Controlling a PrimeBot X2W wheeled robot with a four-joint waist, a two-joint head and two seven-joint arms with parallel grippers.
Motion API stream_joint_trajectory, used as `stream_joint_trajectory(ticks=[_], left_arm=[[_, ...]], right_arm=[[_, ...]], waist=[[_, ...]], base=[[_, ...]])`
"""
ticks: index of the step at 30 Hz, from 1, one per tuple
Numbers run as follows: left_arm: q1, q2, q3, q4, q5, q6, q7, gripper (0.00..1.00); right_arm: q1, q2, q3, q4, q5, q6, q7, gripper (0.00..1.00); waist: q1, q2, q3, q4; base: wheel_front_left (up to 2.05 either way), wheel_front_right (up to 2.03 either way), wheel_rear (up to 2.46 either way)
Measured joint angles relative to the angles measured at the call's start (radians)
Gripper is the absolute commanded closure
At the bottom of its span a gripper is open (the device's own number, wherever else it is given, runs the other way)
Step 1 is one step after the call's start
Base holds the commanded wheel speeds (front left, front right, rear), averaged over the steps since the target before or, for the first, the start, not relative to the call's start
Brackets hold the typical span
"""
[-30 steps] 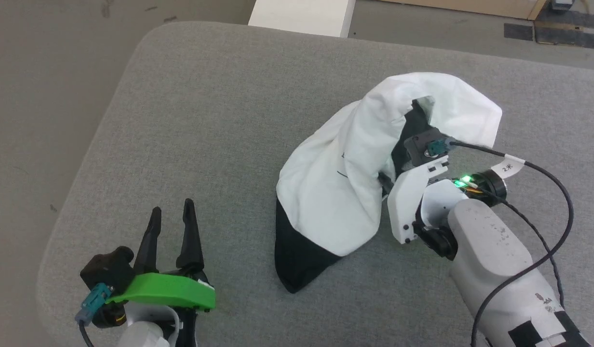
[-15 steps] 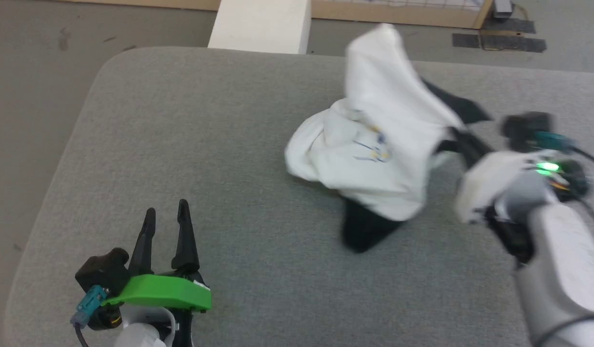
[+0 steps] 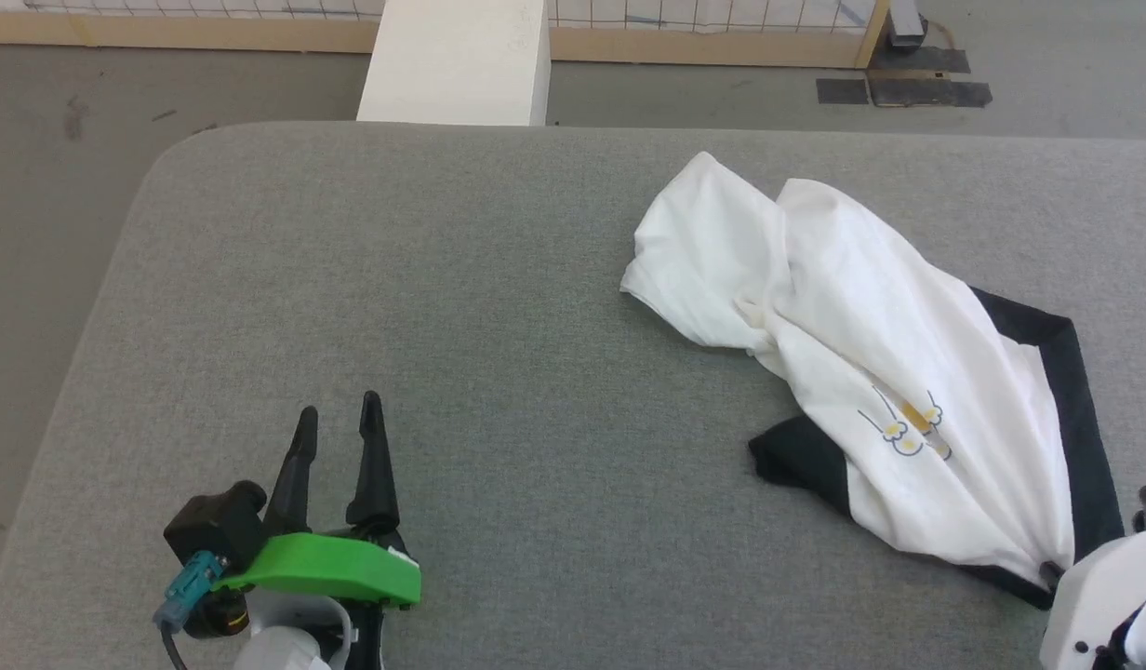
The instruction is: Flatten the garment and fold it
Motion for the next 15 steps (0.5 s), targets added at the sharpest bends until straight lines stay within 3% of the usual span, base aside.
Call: stream_joint_trajectory(ticks=[1, 6, 11, 15], left_arm=[[0.0, 0.0, 0.001, 0.001, 0.0, 0.0, 0.0, 0.0], [0.006, 0.0, 0.005, 0.009, 0.002, -0.006, 0.0, 0.0], [0.009, 0.0, -0.037, 0.032, 0.0, -0.022, 0.0, 0.0], [-0.046, 0.0, -0.121, 0.086, -0.015, -0.029, 0.047, 0.0]], right_arm=[[0.0, 0.0, -0.003, -0.01, 0.017, 0.0, -0.016, 0.0], [-0.063, -0.001, -0.075, -0.028, 0.158, 0.0, -0.244, 0.0], [-0.108, 0.0, -0.16, -0.01, 0.161, 0.0, -0.412, 0.0], [-0.137, 0.0, -0.201, 0.019, 0.141, 0.0, -0.476, 0.0]], waist=[[0.0, 0.0, -0.003, -0.002], [0.0, 0.0, -0.021, -0.01], [0.0, 0.0, -0.041, -0.022], [0.0, 0.0, -0.043, -0.041]], base=[[0.0, 0.0, 0.0], [0.0, 0.0, 0.0], [0.0, 0.0, 0.0], [0.0, 0.0, 0.0]])
